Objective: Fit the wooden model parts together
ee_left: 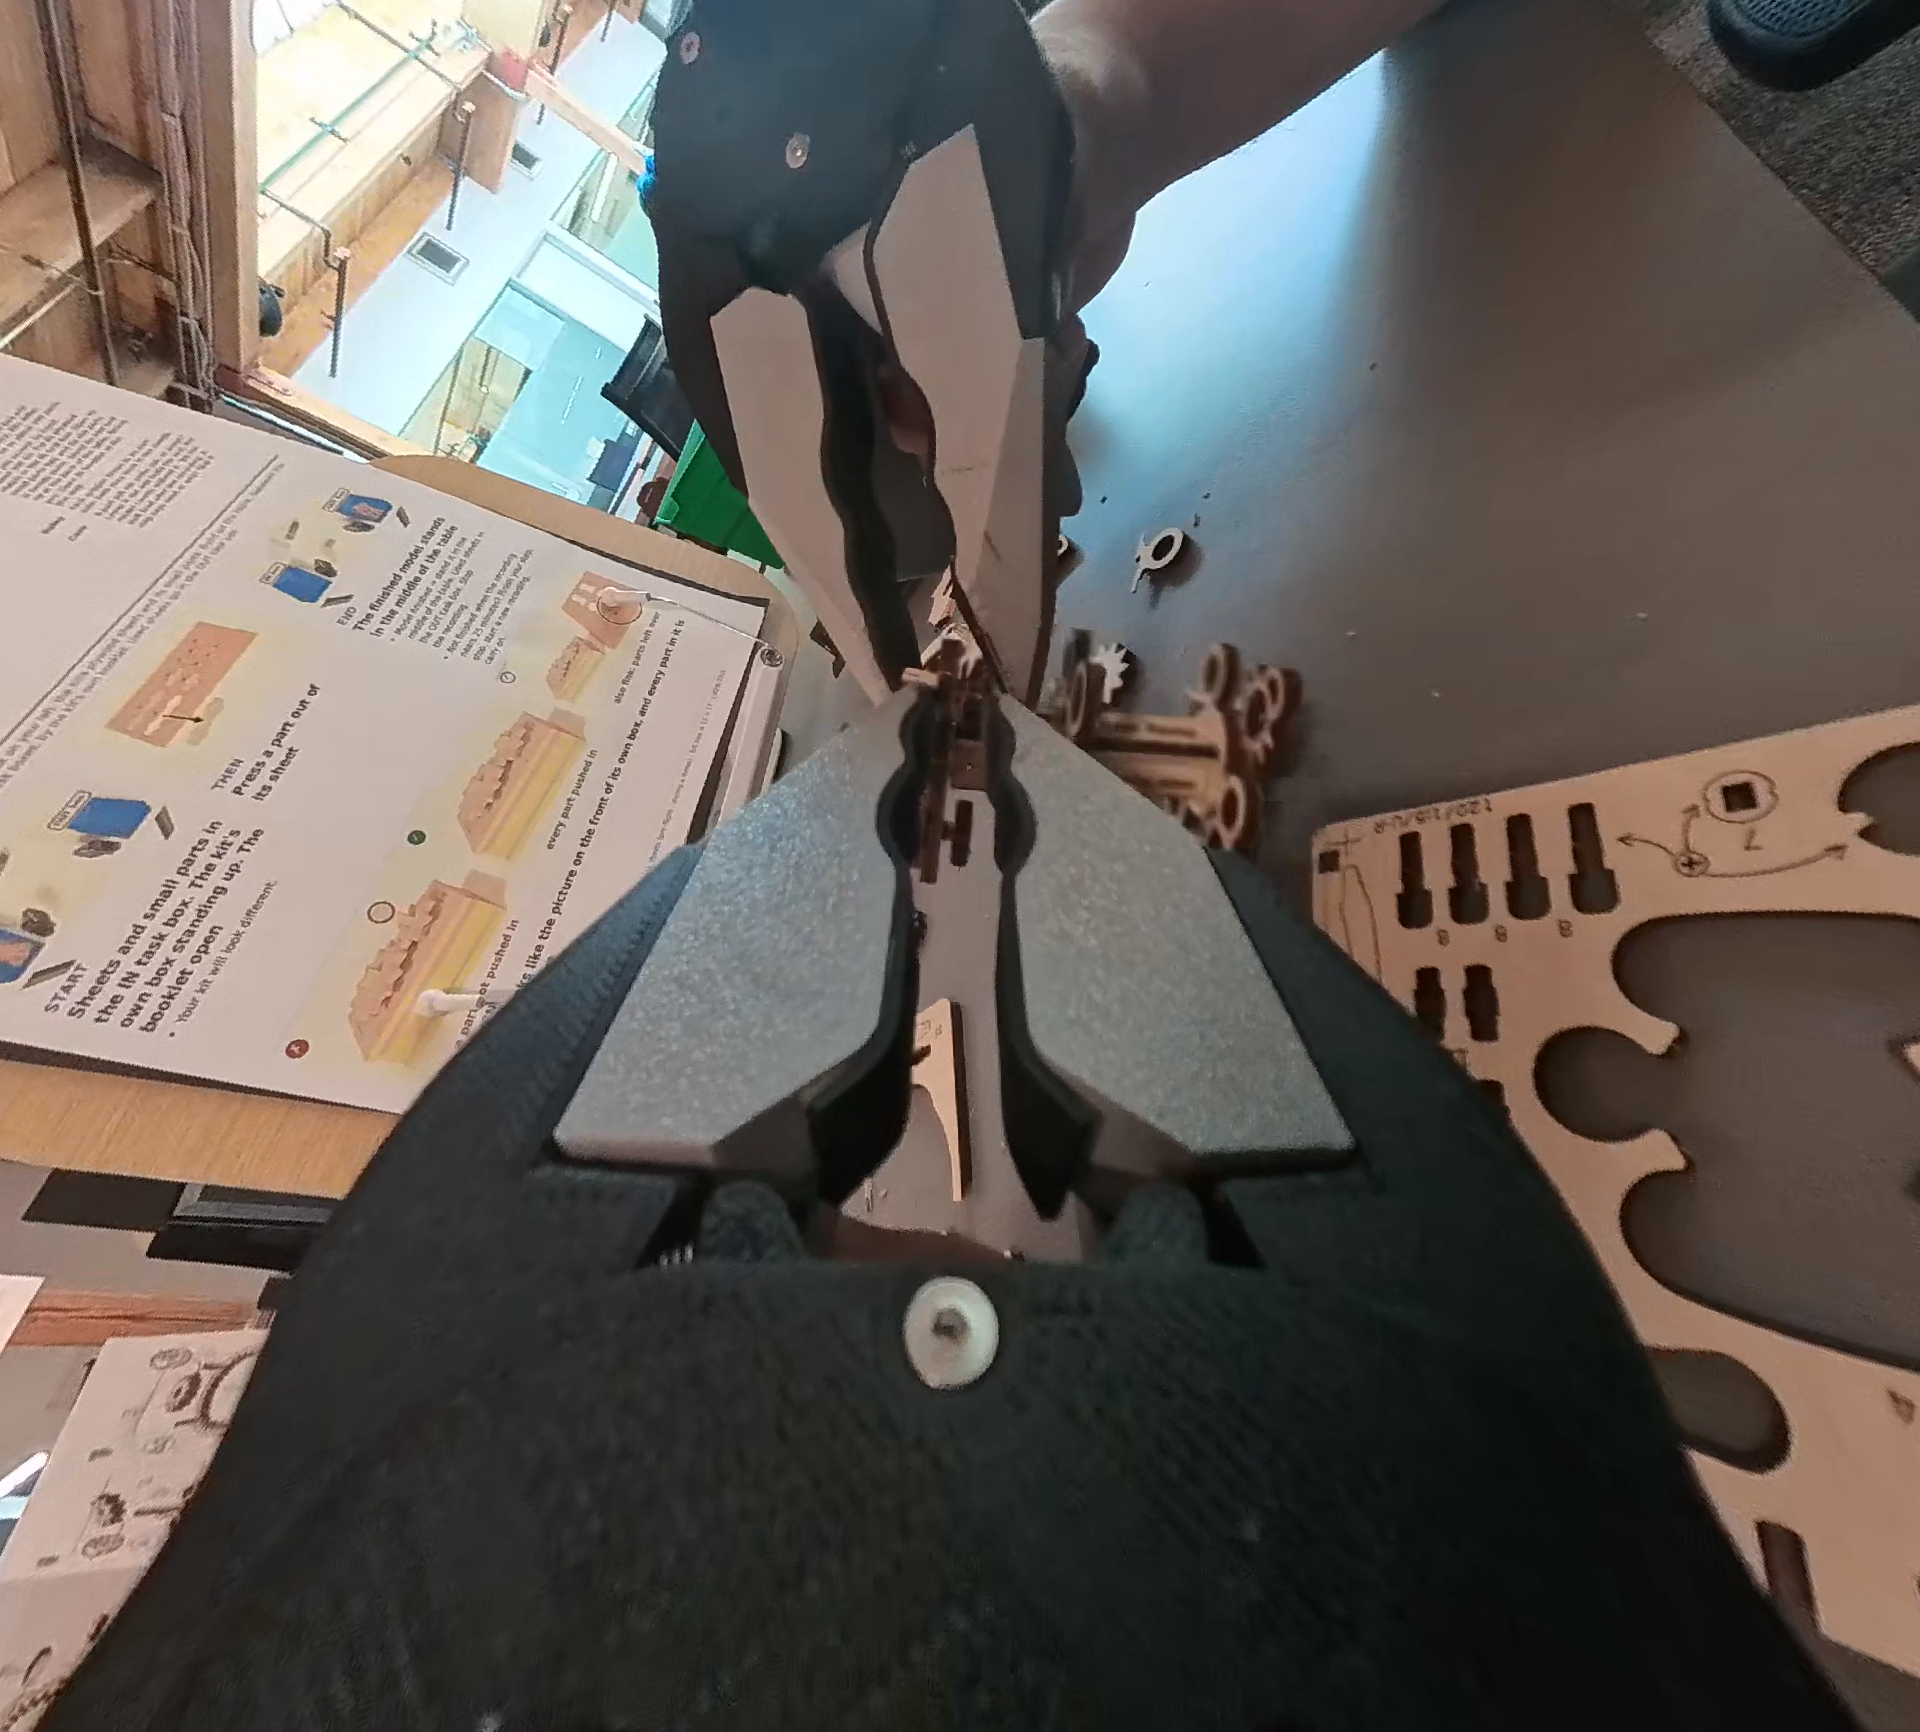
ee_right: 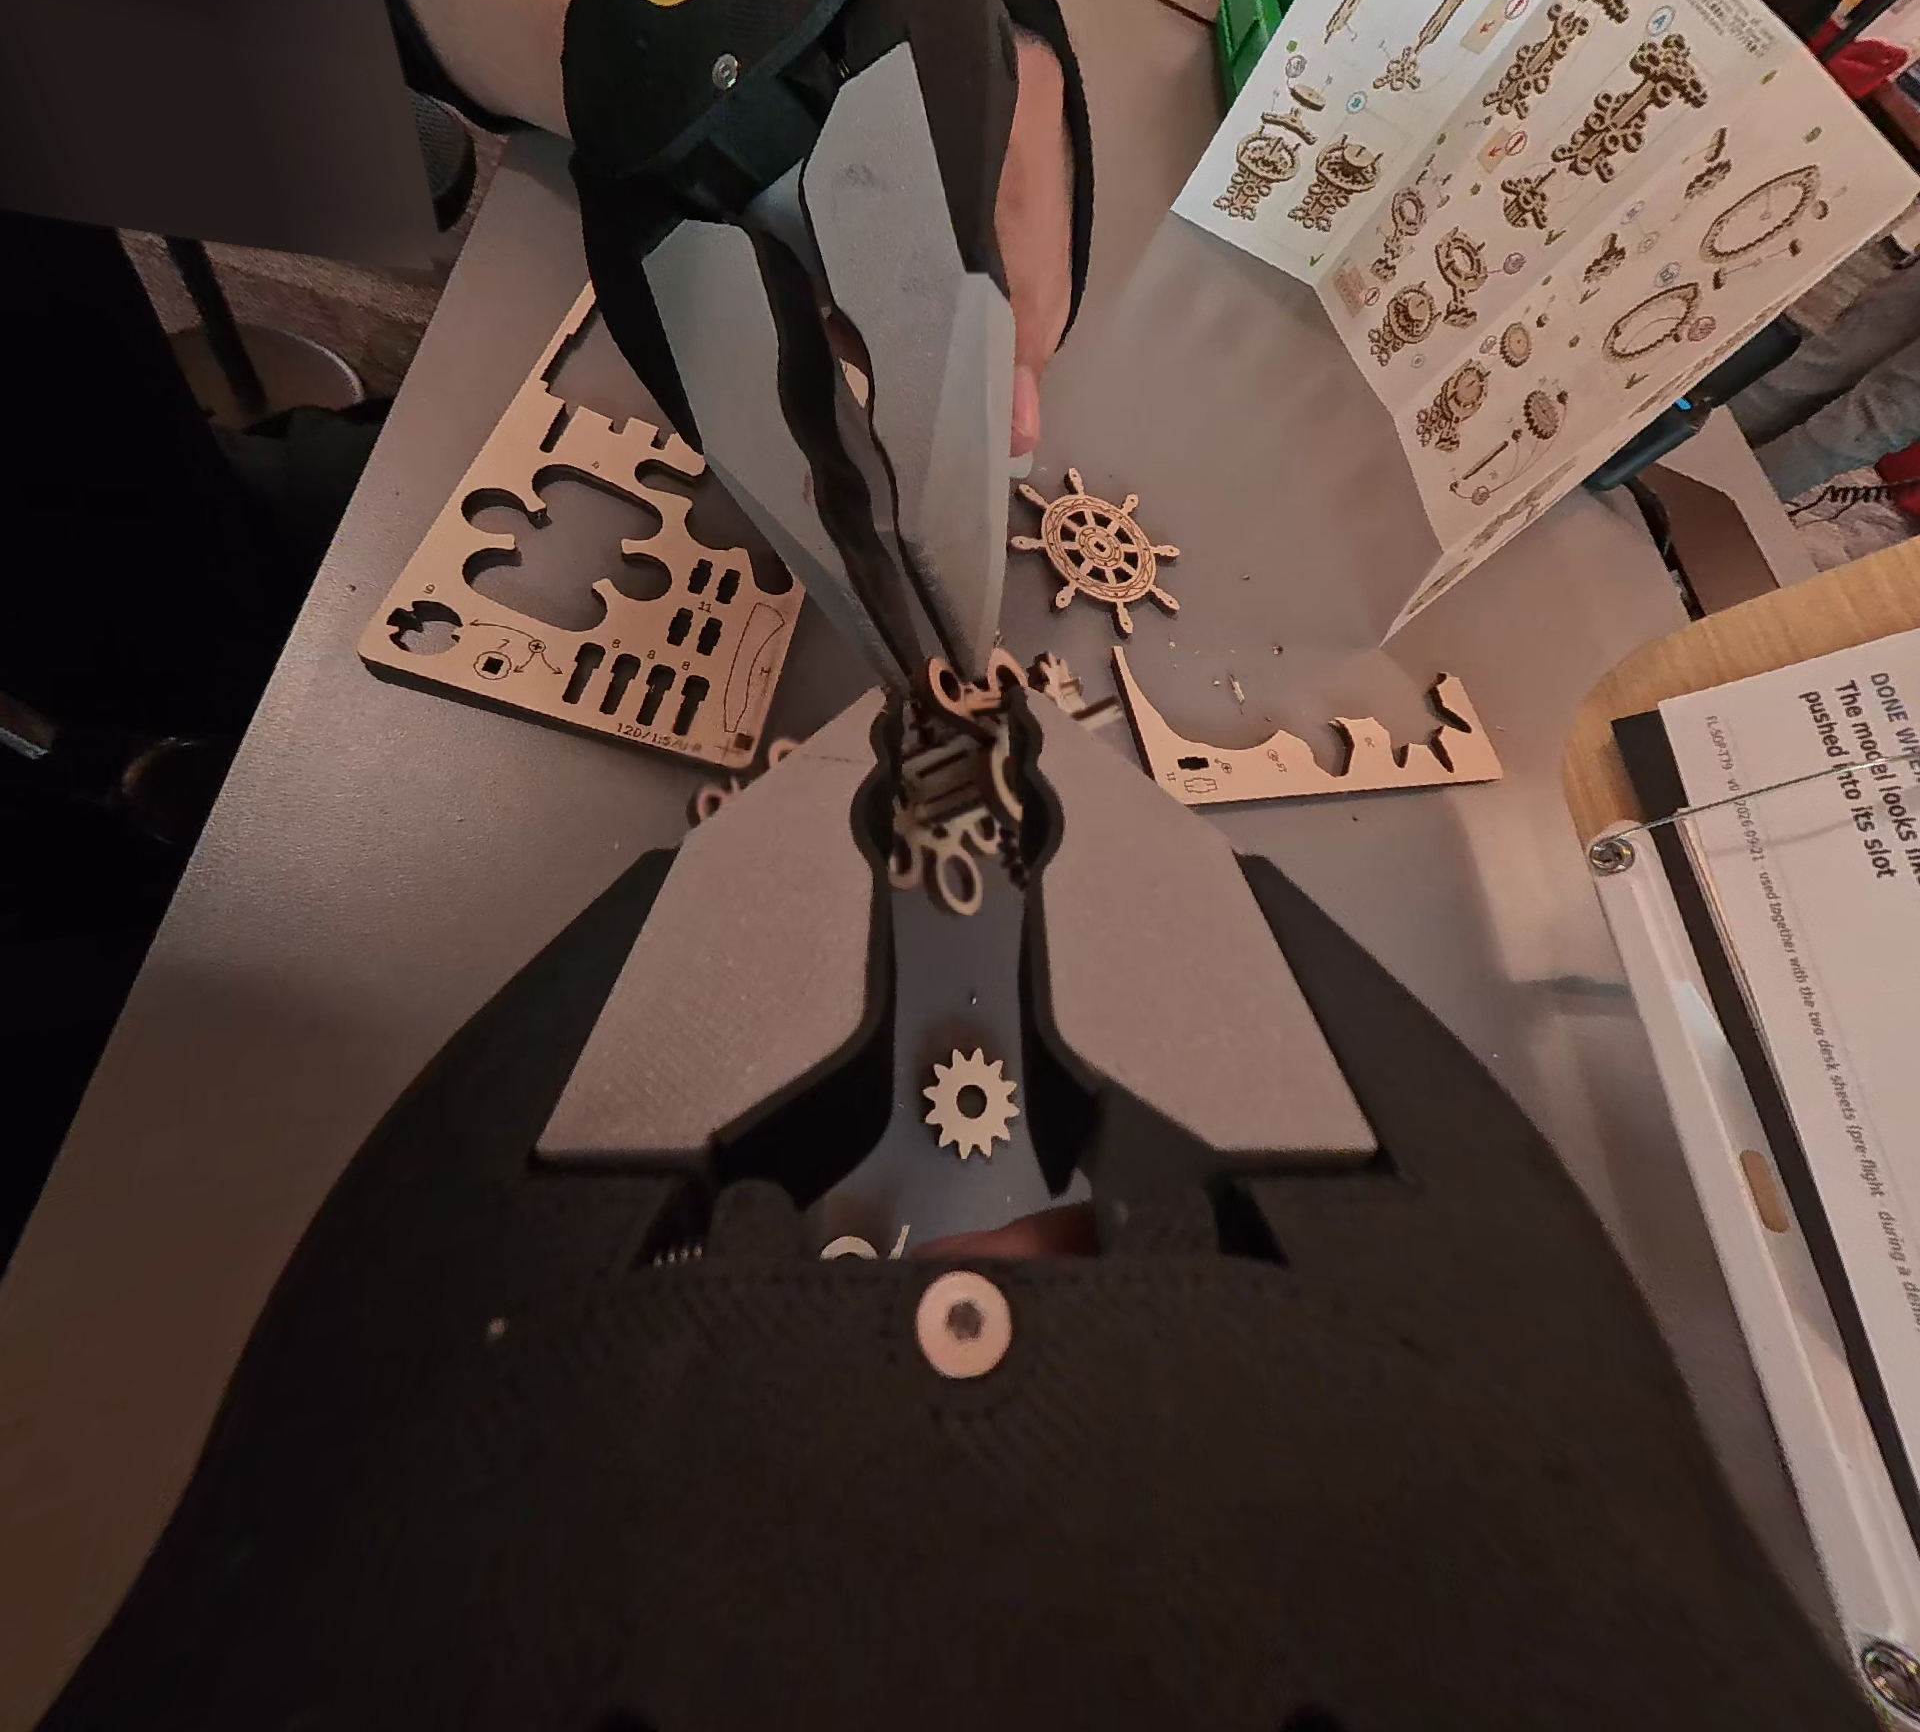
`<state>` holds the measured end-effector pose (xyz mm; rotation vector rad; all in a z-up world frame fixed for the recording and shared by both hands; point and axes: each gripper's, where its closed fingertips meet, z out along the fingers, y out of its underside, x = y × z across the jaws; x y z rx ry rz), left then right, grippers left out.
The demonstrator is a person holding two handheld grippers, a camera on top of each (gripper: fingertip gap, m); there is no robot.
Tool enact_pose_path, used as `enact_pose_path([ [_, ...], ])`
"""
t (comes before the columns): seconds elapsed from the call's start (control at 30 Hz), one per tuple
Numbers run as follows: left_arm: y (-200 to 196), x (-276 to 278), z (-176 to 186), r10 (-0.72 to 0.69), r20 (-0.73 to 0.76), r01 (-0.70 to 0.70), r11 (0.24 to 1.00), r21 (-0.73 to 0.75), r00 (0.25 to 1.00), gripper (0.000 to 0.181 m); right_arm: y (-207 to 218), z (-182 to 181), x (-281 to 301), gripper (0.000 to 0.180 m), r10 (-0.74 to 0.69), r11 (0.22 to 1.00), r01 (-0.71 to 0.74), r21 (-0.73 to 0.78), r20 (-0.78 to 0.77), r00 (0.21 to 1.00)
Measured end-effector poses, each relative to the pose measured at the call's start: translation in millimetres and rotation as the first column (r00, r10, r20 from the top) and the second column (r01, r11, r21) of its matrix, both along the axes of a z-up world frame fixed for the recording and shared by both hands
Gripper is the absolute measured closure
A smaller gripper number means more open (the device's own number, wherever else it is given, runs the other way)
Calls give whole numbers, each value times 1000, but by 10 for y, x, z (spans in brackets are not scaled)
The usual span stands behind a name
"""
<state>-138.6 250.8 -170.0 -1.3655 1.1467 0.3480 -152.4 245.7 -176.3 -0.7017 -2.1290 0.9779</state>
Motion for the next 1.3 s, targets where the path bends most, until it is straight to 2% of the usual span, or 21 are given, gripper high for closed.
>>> enact_pose_path([
  [0.37, 28, -18, 8, 25, -17, -24, 999, 28, 1000, 175, 31, 6, -18, 163, -14, 1000, 14, 22, -20, 1000],
  [0.53, 42, -35, -12, 51, -79, -45, 997, 69, 996, 175, 48, -9, -41, 163, -31, 995, 35, 89, -52, 998],
  [0.7, 53, -58, 18, 68, -66, -62, 994, 88, 995, 164, 45, -21, -40, 163, -29, 992, 37, 120, -62, 998],
  [0.8, 22, -18, -5, 39, -75, -33, 996, 77, 996, 175, 25, -5, -26, 163, -17, 993, 24, 112, -63, 998],
  [0.87, 16, -11, -13, 36, -79, -30, 997, 72, 996, 174, 19, -14, -23, 163, -15, 993, 22, 114, -59, 998],
  [1.0, 17, -25, 29, 43, -55, -39, 996, 77, 998, 163, 0, -22, -11, 163, -3, 993, 9, 117, -55, 998],
  [1.13, -26, 19, 15, 4, -59, 0, 998, 65, 998, 175, -24, 7, 4, 163, 9, 995, -3, 104, -59, 998],
  [1.3, -21, 13, 20, 10, -68, -5, 998, 70, 998, 175, -13, 16, -2, 163, 4, 989, 9, 147, -84, 996],
])
